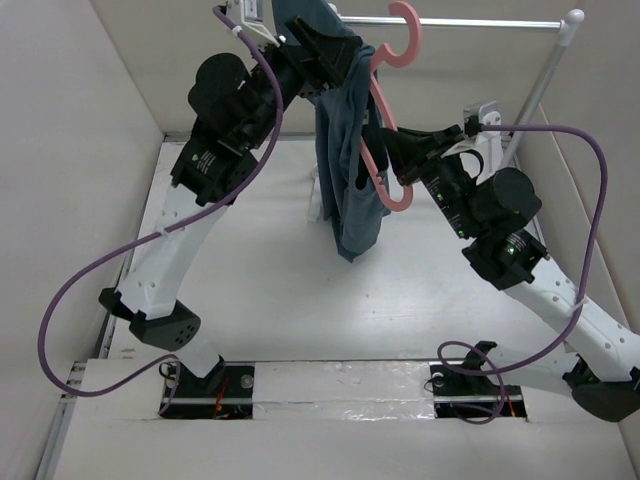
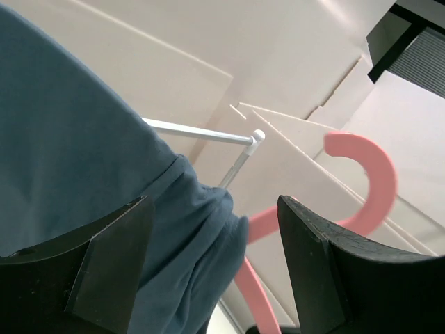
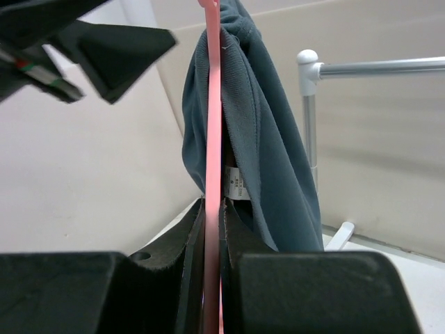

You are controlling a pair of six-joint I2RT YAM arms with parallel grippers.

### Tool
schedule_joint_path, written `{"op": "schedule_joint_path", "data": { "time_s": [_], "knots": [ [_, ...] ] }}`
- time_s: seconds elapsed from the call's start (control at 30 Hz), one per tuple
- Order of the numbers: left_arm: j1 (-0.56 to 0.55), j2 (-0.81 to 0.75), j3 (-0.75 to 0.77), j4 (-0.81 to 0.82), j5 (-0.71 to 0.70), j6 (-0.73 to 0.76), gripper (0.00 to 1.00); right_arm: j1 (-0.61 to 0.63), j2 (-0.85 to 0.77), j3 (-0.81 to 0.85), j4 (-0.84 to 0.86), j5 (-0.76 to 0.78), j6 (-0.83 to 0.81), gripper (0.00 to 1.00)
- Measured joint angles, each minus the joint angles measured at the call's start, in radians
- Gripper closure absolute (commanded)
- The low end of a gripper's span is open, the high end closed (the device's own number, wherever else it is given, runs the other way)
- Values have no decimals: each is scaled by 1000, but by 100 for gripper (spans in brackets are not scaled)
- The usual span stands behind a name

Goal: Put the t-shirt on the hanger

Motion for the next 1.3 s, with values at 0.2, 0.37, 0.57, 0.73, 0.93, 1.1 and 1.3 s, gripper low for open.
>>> {"op": "schedule_joint_path", "data": {
  "time_s": [0.2,0.37,0.57,0.73,0.93,1.1,1.3],
  "knots": [
    [24,58,6,-7,6,-102,35,16,1,0,0,-4,3,100],
    [59,97,6,-6,22,-198,40,23,14,1,0,-5,3,100],
    [60,124,-21,48,56,-302,57,25,55,31,-25,-12,2,100],
    [64,119,-84,132,89,-442,100,25,88,40,-89,2,-3,100],
    [72,55,-214,181,82,-428,100,29,109,39,-122,-14,26,98],
    [87,-42,-362,197,84,-438,100,35,89,2,-117,-55,78,46],
    [127,-108,-472,194,116,-459,100,19,-9,-32,-96,-99,122,26]
  ]
}}
